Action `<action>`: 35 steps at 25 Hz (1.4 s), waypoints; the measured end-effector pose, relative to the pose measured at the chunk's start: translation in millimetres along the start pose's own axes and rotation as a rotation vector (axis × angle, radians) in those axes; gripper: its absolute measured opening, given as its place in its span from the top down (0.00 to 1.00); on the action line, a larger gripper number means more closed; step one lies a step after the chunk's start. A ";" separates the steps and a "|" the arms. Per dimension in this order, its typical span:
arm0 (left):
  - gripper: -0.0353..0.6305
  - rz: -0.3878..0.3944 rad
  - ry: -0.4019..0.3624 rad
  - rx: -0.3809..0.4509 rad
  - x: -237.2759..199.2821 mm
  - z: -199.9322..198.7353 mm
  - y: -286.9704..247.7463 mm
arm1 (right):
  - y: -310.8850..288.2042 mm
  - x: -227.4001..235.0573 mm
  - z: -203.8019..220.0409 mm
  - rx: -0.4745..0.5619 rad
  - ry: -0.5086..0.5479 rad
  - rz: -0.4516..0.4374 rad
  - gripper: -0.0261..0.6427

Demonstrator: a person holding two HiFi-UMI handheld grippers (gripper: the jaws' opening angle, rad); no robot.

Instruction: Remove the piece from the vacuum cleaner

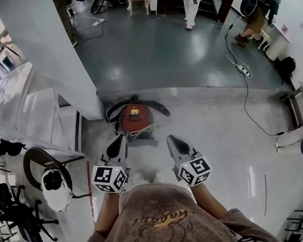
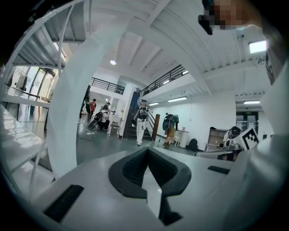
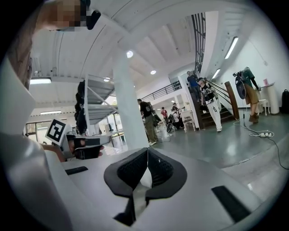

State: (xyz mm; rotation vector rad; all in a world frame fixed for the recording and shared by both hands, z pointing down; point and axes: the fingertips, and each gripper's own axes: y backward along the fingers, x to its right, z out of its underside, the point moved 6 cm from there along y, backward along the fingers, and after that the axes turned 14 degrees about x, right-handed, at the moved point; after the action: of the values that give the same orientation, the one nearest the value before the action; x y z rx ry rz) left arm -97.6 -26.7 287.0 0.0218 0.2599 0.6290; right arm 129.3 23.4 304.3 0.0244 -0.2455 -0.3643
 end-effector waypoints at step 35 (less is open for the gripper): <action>0.47 0.208 0.063 -0.320 -88.0 123.9 -47.2 | -73.4 37.3 133.7 -0.307 -0.109 -0.094 0.58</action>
State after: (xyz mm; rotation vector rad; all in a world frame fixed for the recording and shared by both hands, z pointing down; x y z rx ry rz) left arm -108.1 -109.1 422.7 -0.2823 0.2172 0.8735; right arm 105.0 -55.8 437.8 -0.2871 -0.2952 -0.4940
